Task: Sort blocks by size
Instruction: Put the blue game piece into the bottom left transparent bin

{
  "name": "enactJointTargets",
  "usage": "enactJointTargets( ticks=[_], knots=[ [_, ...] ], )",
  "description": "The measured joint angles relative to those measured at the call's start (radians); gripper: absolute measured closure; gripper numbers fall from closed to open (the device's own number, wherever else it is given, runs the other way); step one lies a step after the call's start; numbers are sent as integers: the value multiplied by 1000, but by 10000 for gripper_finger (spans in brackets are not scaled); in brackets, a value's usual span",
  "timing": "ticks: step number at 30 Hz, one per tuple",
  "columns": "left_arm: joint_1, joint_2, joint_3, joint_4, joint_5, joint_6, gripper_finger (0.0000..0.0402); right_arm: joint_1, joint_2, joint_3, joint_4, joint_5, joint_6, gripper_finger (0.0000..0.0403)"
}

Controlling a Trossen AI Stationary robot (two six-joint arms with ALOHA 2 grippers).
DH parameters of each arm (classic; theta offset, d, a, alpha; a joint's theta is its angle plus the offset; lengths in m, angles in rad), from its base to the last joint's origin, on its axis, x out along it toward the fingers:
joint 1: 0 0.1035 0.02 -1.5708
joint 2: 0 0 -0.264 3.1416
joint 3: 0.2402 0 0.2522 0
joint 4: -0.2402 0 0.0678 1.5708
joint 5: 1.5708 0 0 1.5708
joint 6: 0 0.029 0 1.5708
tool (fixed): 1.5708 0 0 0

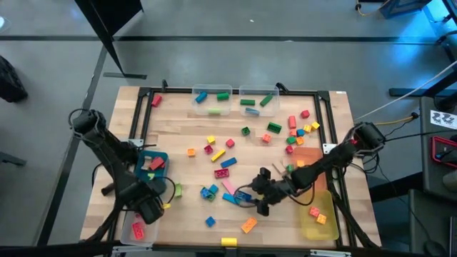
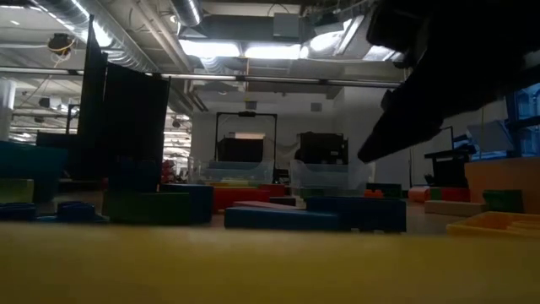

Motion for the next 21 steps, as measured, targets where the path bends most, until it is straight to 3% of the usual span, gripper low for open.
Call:
enactJointTargets(
  ticks=[4, 13, 17, 21],
  knots=[
    [36, 0, 0, 0, -14, 70, 170, 34, 0, 0, -14, 72, 0, 107],
    [119, 0, 21, 83, 31, 127, 169, 45, 0, 0, -34, 81, 1, 107],
    [148, 0, 40, 209, -10, 297, 169, 44, 0, 0, -32, 92, 2, 107],
    [193, 0, 40, 356, -144, 527, 169, 44, 0, 0, -32, 92, 43, 107]
  ],
)
